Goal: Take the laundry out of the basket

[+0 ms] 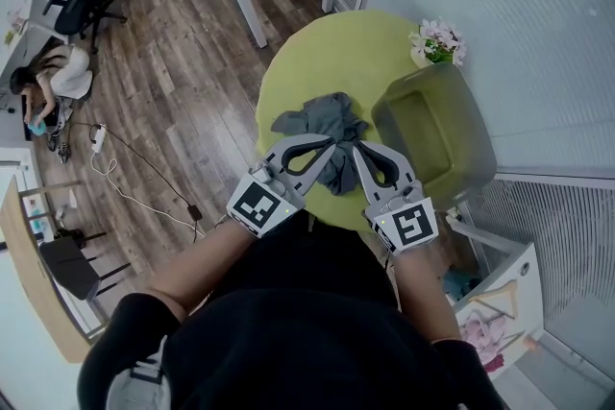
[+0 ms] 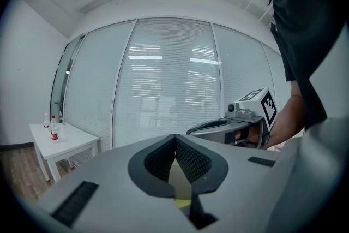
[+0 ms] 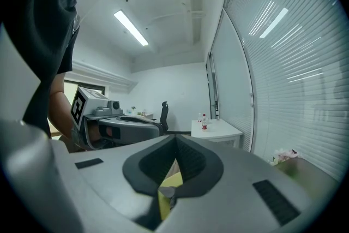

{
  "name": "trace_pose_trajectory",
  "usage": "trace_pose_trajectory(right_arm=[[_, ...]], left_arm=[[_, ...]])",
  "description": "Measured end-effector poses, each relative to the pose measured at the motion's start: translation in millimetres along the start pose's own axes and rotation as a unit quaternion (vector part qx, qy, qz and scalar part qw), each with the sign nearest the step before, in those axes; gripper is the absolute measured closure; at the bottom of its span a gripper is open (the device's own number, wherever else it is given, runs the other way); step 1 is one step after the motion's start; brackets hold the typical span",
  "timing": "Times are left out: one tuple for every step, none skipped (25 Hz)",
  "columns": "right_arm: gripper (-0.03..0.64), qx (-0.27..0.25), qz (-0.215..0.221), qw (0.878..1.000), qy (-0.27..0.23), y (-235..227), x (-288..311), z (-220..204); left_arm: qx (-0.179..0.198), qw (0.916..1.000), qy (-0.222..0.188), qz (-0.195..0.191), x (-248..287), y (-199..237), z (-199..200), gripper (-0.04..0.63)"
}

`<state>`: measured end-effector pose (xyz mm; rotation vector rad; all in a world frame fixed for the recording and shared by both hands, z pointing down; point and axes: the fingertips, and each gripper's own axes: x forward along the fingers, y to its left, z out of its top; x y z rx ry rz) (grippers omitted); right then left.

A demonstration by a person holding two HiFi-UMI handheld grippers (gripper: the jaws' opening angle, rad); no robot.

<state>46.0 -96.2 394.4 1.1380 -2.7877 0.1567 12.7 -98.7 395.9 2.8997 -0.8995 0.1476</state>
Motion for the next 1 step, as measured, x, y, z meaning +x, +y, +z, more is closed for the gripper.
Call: trace_pose_trajectory(right_arm=[[0.594,0.001,0.000,1.000,0.001,0.0,0.7,-1.0]], left_arm=[[0.001,1.0000,-0.005,0.001,0.7,-0.5,0.3,0.588]])
